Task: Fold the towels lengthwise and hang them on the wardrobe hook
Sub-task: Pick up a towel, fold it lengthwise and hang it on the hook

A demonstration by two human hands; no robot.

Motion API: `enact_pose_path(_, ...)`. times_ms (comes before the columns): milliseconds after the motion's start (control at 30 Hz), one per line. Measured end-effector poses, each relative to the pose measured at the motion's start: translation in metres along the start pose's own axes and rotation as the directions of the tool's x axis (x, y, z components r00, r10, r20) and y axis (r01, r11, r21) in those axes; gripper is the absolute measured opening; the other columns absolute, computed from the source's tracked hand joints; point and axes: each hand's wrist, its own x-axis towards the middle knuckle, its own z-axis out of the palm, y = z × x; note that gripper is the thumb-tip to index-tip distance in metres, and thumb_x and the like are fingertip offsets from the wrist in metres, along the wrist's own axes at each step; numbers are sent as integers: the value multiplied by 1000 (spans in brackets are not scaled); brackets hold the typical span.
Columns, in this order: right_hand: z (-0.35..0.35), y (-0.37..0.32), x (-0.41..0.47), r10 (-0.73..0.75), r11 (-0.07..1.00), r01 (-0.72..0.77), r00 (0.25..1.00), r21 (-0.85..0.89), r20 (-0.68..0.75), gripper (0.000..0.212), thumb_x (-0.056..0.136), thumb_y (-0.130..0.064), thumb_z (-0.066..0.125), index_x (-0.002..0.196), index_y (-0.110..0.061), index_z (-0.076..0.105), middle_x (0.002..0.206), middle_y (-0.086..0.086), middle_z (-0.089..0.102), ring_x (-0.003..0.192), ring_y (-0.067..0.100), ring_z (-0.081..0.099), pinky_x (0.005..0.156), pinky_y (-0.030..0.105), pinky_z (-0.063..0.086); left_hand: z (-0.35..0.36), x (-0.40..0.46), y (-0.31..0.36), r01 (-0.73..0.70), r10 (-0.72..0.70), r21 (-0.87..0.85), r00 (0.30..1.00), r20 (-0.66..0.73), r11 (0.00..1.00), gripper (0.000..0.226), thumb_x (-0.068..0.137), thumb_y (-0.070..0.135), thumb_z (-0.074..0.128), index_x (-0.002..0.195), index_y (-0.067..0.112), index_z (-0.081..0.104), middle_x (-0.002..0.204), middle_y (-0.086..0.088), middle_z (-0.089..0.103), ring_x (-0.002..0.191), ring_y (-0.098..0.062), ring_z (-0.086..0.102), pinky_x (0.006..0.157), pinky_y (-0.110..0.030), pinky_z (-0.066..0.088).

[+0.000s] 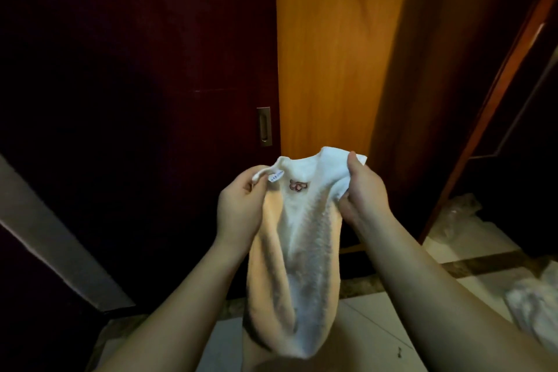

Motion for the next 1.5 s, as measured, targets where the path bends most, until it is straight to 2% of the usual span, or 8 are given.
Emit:
enact_pose_path(200,29,8,-33,-358,667,456,890,-590,284,30,105,-40,41,103,-25,68,84,-10,67,77,-3,63,60,5,44,13,-9,4,-79,79,65,997,-6,995,18,97,20,61,104,30,74,90,17,74,88,6,67,75,-16,51)
enact_pose_path(500,28,44,-46,-310,633,524,846,-570,433,36,106,-33,43,139,-29,56,122,-19,65,103,-20,54,78,-3,40,25,-15,17,26,-28,-62,999,-28,998,23,102,18,52,113,27,71,97,13,73,91,8,66,71,-6,49)
enact_pose_path(633,26,44,-50,-279,707,502,845,-498,456,39,107,-27,42,146,-27,46,106,-25,61,96,-26,53,73,-2,42,32,-20,23,122,-119,-66,991,60,990,28,104,35,44,116,26,68,100,2,73,90,-1,70,78,-22,56)
enact_pose_path(767,21,44,-50,-231,726,488,837,-484,496,47,106,-21,43,151,-31,36,134,-13,57,119,-8,54,95,14,47,27,-24,30,348,-240,-342,917,320,873,53,92,61,36,119,27,66,117,-5,71,113,-16,66,101,-42,49)
enact_pose_path(933,20,34,-52,-215,697,502,828,-513,518,57,103,-20,49,155,-34,30,136,-16,55,102,-26,50,73,-3,41,19,-22,37,307,-174,-230,870,462,923,63,83,67,27,130,36,56,122,5,65,118,-9,59,109,-39,42)
enact_pose_path(1167,23,30,-67,-322,722,547,807,-423,495,29,105,-21,46,119,-47,49,81,-36,59,88,-30,52,69,-4,38,14,-26,49,310,-216,-111,838,501,944,58,79,67,33,120,30,53,107,7,65,85,11,66,77,-15,47)
enact_pose_path(1267,22,25,-61,-331,709,558,803,-431,496,29,105,-24,47,106,-51,54,87,-40,65,93,-23,57,73,-2,41,11,-26,54,262,-204,-44,835,510,964,48,97,57,31,117,25,60,109,3,67,90,8,66,72,-10,47)
enact_pose_path(1500,14,-17,-33,-284,698,560,789,-447,544,27,103,-17,48,105,-32,71,105,-17,74,104,1,67,87,18,49,-6,19,31,-119,91,132,975,204,984,45,88,35,65,131,23,57,132,2,55,124,-6,51,111,-29,41)
